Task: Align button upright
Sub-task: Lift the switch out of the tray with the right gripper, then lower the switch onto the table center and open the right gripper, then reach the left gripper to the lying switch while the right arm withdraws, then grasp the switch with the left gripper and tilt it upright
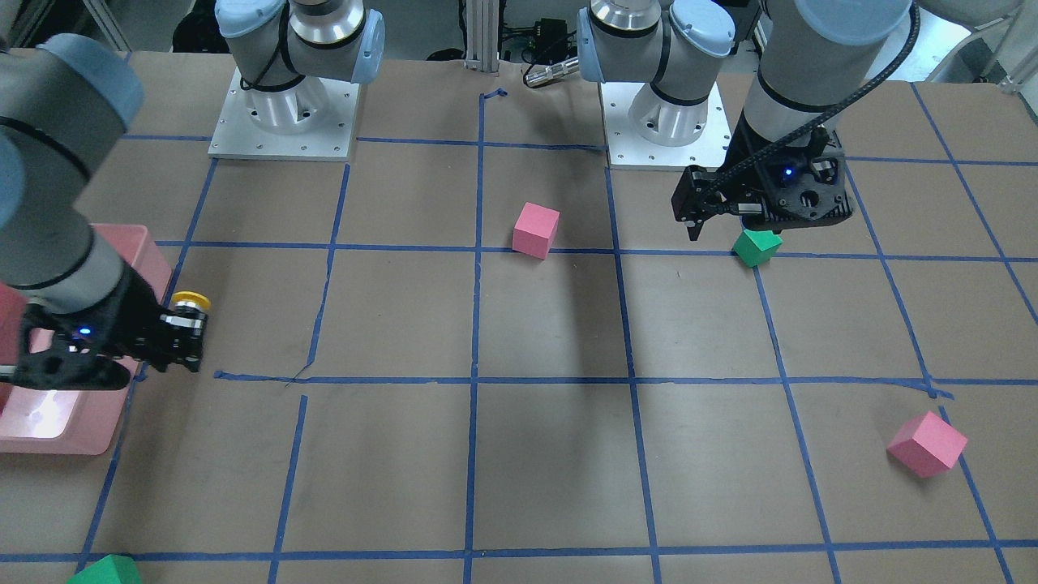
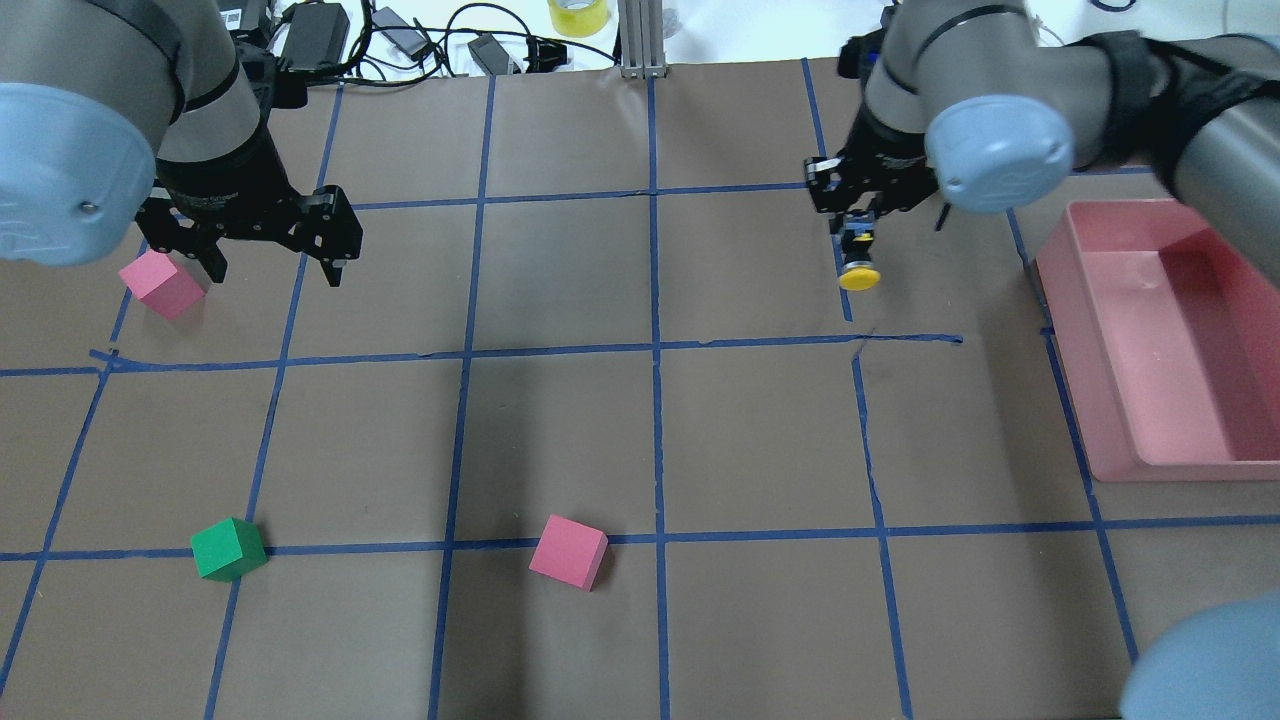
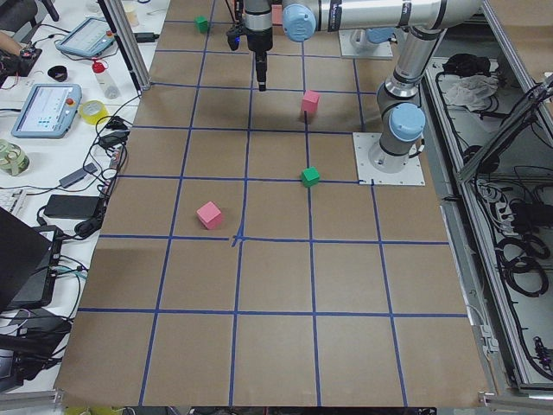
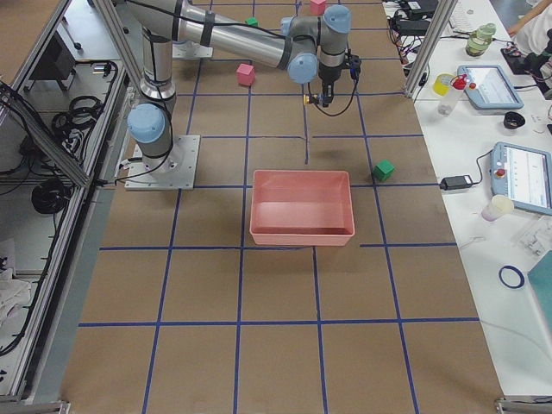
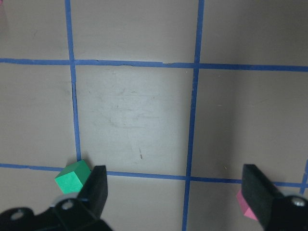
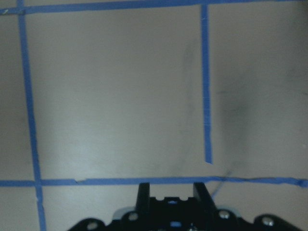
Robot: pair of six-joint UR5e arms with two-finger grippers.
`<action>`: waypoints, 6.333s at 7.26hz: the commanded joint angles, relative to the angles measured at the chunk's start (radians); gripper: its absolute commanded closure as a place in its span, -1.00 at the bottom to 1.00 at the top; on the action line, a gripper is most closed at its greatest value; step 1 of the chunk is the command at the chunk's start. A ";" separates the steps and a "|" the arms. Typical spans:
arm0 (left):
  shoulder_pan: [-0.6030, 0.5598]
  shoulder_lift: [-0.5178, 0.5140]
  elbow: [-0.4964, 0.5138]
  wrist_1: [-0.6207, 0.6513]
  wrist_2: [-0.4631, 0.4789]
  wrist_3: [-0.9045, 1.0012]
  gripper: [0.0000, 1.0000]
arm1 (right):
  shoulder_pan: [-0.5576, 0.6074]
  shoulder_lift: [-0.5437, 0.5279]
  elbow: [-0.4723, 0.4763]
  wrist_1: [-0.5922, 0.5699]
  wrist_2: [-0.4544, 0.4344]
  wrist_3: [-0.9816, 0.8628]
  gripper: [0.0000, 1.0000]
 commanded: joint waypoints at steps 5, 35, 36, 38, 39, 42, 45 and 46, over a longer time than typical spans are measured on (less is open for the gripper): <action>-0.005 0.008 0.003 0.000 0.007 -0.004 -1.00 | 0.287 0.225 0.008 -0.289 -0.026 0.230 1.00; -0.431 -0.380 -0.393 1.155 -0.180 -0.633 -0.80 | -0.043 -0.333 -0.070 0.398 -0.024 -0.237 -1.00; -0.438 -0.397 -0.393 1.155 -0.180 -0.631 -0.82 | -0.043 -0.333 -0.065 0.395 -0.024 -0.236 -1.00; -0.448 -0.422 -0.393 1.155 -0.181 -0.622 -1.00 | -0.041 -0.333 -0.064 0.392 -0.023 -0.236 -1.00; -0.448 -0.425 -0.393 1.155 -0.181 -0.620 -0.96 | -0.043 -0.333 -0.064 0.394 -0.023 -0.237 -1.00; -0.448 -0.424 -0.393 1.143 -0.189 -0.617 0.99 | -0.041 -0.333 -0.064 0.398 -0.023 -0.236 -1.00; -0.447 -0.393 -0.355 1.054 -0.206 -0.616 1.00 | -0.041 -0.333 -0.062 0.401 -0.023 -0.234 -1.00; -0.438 -0.378 -0.297 0.868 -0.233 -0.646 1.00 | -0.041 -0.333 -0.062 0.403 -0.023 -0.234 -1.00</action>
